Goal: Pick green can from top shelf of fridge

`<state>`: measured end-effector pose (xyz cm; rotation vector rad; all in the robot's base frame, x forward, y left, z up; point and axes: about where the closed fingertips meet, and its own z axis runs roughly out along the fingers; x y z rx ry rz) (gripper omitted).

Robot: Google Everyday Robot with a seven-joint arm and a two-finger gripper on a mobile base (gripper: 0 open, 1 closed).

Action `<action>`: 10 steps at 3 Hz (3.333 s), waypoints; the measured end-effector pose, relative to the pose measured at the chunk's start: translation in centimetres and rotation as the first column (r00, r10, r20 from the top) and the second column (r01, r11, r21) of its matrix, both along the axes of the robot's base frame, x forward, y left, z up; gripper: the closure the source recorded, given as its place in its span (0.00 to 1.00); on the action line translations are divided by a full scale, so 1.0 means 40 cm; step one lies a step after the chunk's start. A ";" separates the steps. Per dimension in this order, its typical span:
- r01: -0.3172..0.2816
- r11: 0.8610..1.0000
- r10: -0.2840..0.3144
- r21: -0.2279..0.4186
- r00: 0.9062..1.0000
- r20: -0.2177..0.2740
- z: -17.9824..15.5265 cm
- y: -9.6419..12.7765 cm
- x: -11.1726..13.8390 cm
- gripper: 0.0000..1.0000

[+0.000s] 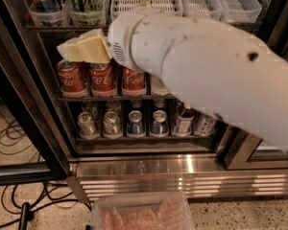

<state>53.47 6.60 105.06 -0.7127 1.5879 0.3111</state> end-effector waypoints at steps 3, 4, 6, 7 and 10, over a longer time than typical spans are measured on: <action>0.174 0.981 -0.178 0.083 0.983 0.036 0.011 -0.169 -0.011 0.00; 0.154 0.981 -0.164 0.120 0.983 0.079 0.016 -0.133 0.013 0.00; 0.092 0.981 -0.117 0.170 0.983 0.141 -0.005 -0.027 0.082 0.00; 0.037 0.986 -0.065 0.160 0.982 0.175 0.011 0.054 0.095 0.00; -0.006 0.989 -0.024 0.150 0.981 0.193 0.050 0.097 0.097 0.00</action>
Offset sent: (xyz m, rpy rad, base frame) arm -0.0020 -0.0475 -0.0010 0.0653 -0.0263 -0.1298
